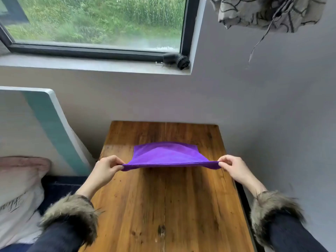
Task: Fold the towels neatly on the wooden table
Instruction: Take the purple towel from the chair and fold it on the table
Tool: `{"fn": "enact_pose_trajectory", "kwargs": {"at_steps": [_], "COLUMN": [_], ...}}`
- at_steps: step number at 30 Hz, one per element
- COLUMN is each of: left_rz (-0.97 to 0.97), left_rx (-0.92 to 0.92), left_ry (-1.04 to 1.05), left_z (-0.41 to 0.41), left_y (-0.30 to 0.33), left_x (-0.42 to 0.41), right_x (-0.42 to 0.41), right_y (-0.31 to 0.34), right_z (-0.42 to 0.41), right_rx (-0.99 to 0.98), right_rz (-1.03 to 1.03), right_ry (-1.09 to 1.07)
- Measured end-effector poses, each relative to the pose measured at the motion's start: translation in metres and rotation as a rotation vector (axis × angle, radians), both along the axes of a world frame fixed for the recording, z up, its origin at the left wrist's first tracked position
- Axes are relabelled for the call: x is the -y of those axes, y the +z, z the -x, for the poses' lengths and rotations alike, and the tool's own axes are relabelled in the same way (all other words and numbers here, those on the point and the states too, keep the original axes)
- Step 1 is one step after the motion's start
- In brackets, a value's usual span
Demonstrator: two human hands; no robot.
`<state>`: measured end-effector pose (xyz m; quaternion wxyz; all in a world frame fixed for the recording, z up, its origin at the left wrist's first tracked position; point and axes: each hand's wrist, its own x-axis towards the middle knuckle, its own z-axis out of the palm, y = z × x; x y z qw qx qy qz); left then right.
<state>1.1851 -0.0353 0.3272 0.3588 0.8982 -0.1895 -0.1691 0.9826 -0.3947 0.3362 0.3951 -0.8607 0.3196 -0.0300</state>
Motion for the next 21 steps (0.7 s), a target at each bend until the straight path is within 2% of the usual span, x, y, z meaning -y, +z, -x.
{"fn": "enact_pose_trajectory", "kwargs": {"at_steps": [5,10,12,21], "left_rz": [-0.222,-0.306,-0.282,-0.135], "left_rx": [-0.254,-0.399,-0.393,-0.167], "left_ry": [-0.101,-0.158,-0.157,-0.016], "left_z": [0.048,0.070,0.068,0.021], "left_y": [-0.057,-0.083,-0.083,-0.079], "left_x": [-0.027,-0.040,-0.039,0.000], "right_x": [-0.024,-0.033,-0.031,-0.002], "right_y": [-0.076,-0.092,-0.091,-0.099], "right_z": [0.058,0.084,0.081,0.025], "right_rx": [-0.317,-0.501,-0.495,-0.350], "right_rz": [-0.174,-0.328,-0.357,-0.155], "right_ry": [0.003,0.016,0.013,-0.021]}}
